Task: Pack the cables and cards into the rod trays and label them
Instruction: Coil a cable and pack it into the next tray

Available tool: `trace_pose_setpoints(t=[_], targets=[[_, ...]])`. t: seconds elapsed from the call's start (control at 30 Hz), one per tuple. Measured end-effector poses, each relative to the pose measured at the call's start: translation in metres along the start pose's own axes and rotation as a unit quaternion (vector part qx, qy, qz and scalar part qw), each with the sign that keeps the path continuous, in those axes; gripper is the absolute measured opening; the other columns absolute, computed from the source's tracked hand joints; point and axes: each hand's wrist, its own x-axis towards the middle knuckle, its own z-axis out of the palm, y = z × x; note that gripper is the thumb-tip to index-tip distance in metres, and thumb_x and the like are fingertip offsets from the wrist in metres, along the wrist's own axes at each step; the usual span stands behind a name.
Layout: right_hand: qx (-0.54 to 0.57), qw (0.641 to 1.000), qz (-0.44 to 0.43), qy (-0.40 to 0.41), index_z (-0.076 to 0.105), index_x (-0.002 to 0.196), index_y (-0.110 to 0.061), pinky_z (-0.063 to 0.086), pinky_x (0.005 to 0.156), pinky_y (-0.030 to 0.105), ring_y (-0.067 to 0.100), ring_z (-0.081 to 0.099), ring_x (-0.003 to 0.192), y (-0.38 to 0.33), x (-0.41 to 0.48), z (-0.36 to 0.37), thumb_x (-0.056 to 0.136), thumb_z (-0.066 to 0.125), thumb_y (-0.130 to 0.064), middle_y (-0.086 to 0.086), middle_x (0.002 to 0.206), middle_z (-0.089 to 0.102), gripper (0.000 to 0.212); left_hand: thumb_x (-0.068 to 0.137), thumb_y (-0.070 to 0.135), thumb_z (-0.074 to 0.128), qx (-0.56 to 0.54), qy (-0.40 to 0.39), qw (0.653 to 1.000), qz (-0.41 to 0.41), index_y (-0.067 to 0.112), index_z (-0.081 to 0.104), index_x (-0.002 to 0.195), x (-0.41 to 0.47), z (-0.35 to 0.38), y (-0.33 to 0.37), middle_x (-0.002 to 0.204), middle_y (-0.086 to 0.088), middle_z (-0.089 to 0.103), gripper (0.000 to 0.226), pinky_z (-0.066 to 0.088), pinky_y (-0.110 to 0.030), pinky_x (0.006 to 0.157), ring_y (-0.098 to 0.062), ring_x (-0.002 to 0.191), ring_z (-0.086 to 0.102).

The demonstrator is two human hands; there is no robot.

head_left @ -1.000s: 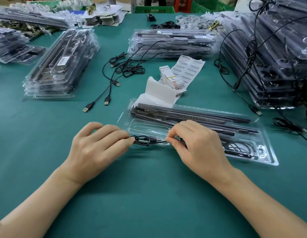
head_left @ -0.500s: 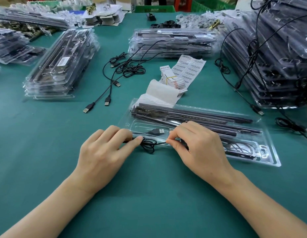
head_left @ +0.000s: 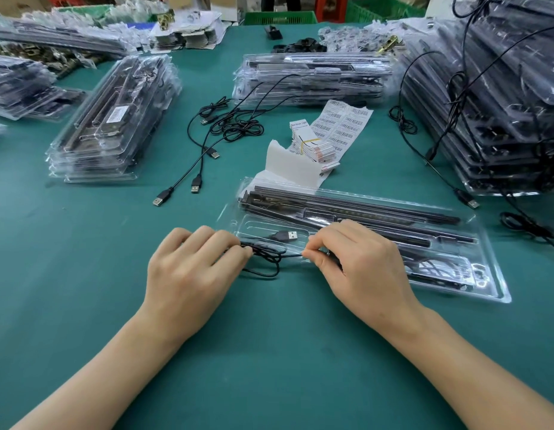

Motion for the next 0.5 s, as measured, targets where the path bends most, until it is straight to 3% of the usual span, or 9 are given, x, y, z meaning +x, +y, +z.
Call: trace_pose_setpoints(t=[0.27, 0.37, 0.5], targets=[[0.011, 1.0, 0.016, 0.006, 0.066, 0.082, -0.015, 0.046, 0.063, 0.03, 0.014, 0.053, 0.071, 0.0013, 0.0009, 0.0009, 0.088, 0.077, -0.011, -0.008, 0.077, 0.063, 0.013, 0.096, 0.019, 0.073, 0.0, -0.02, 0.999, -0.036, 0.018, 0.073, 0.07, 0.0037, 0.0048, 0.0035, 0.063, 0.003, 0.062, 0.025, 0.042, -0.035, 0.046, -0.023, 0.054, 0.058], [0.009, 1.0, 0.018, 0.006, 0.066, 0.082, -0.015, 0.046, 0.062, 0.029, 0.013, 0.052, 0.071, 0.0005, 0.0008, 0.0015, 0.088, 0.078, -0.012, -0.008, 0.077, 0.063, 0.014, 0.096, 0.014, 0.072, -0.012, -0.044, 0.998, -0.043, 0.019, 0.076, 0.079, 0.0019, 0.0054, 0.0059, 0.07, 0.004, 0.067, 0.018, 0.044, -0.035, 0.049, -0.022, 0.06, 0.063], [0.004, 1.0, 0.02, 0.006, 0.066, 0.081, -0.017, 0.044, 0.061, 0.024, 0.006, 0.048, 0.072, -0.0006, -0.0005, 0.0005, 0.087, 0.079, -0.015, -0.011, 0.076, 0.062, 0.014, 0.093, 0.002, 0.067, -0.039, -0.097, 0.995, 0.006, 0.015, 0.079, 0.105, -0.0053, 0.0015, 0.0058, 0.099, 0.007, 0.077, 0.021, 0.05, -0.035, 0.062, -0.021, 0.081, 0.071]])
